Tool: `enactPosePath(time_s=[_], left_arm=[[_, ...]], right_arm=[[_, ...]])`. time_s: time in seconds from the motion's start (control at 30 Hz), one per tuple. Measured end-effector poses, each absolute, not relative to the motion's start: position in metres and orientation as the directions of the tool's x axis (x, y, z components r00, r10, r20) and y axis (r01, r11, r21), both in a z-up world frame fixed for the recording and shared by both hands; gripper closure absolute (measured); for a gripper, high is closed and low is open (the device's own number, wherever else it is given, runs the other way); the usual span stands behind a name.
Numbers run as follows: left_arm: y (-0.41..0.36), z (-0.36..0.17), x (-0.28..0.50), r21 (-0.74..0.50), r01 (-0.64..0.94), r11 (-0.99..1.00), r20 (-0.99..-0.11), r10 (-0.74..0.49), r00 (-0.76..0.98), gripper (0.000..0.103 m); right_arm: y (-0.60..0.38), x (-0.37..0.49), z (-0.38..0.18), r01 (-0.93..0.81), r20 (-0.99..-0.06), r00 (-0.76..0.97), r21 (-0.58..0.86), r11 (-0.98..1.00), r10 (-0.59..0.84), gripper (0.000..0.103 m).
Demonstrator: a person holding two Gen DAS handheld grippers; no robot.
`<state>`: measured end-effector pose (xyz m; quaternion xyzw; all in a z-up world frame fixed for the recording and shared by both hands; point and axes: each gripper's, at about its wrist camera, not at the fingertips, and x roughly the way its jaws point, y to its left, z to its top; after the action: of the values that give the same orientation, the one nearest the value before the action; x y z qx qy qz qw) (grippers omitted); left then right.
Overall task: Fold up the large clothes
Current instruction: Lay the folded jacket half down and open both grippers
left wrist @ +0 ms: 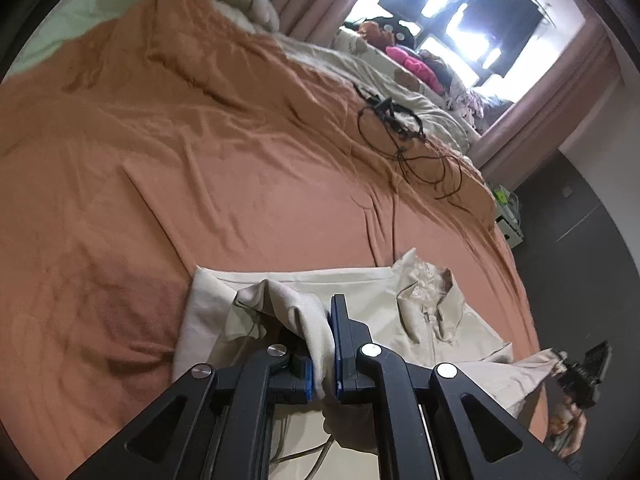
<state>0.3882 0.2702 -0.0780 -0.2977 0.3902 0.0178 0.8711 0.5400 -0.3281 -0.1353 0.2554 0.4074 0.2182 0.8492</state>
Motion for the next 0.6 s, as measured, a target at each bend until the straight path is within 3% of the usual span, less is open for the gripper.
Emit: enactPosePath(time_s=[0.07, 0.1, 0.13, 0.17, 0.2, 0.27, 0.3, 0.37, 0.6], left_arm=[[0.272, -0.086, 0.399, -0.503, -0.287, 0.815, -0.717, -0.209, 0.665, 0.079], [0.271, -0.091, 0.404, -0.499, -0.293, 0.815, -0.731, -0.214, 0.648, 0.073], [0.270, -0.093, 0.407, -0.500, -0.290, 0.816, -0.733, -0.220, 0.644, 0.059], [0.269, -0.093, 0.408, -0.502, -0.284, 0.817, -0.728, -0.222, 0.649, 0.042], [0.268, -0.091, 0.407, -0.495, -0.282, 0.822, -0.722, -0.208, 0.659, 0.033], [0.265, -0.083, 0.401, -0.478, -0.275, 0.834, -0.699, -0.172, 0.694, 0.008], [0.265, -0.080, 0.399, -0.482, -0.268, 0.835, -0.685, -0.167, 0.710, 0.005], [0.263, -0.077, 0.391, -0.497, -0.250, 0.831, -0.660, -0.175, 0.730, 0.002], [0.254, -0.084, 0.365, -0.392, -0.272, 0.879, -0.712, -0.103, 0.694, 0.003]], right_arm=[[-0.322, 0.547, -0.142, -0.144, -0.610, 0.552, 0.602, 0.786, 0.568, 0.084], [-0.317, 0.551, -0.146, -0.136, -0.628, 0.532, 0.599, 0.789, 0.568, 0.067], [-0.314, 0.552, -0.148, -0.137, -0.634, 0.521, 0.599, 0.789, 0.572, 0.040], [-0.311, 0.552, -0.148, -0.146, -0.631, 0.520, 0.598, 0.788, 0.576, 0.027], [-0.309, 0.549, -0.146, -0.159, -0.628, 0.531, 0.586, 0.795, 0.569, 0.012], [-0.306, 0.546, -0.142, -0.171, -0.637, 0.542, 0.556, 0.814, 0.549, 0.010], [-0.305, 0.544, -0.142, -0.171, -0.640, 0.541, 0.551, 0.817, 0.545, 0.010], [-0.302, 0.540, -0.143, -0.176, -0.643, 0.532, 0.553, 0.815, 0.551, 0.010], [-0.260, 0.520, -0.141, -0.268, -0.689, 0.475, 0.479, 0.836, 0.548, 0.011]])
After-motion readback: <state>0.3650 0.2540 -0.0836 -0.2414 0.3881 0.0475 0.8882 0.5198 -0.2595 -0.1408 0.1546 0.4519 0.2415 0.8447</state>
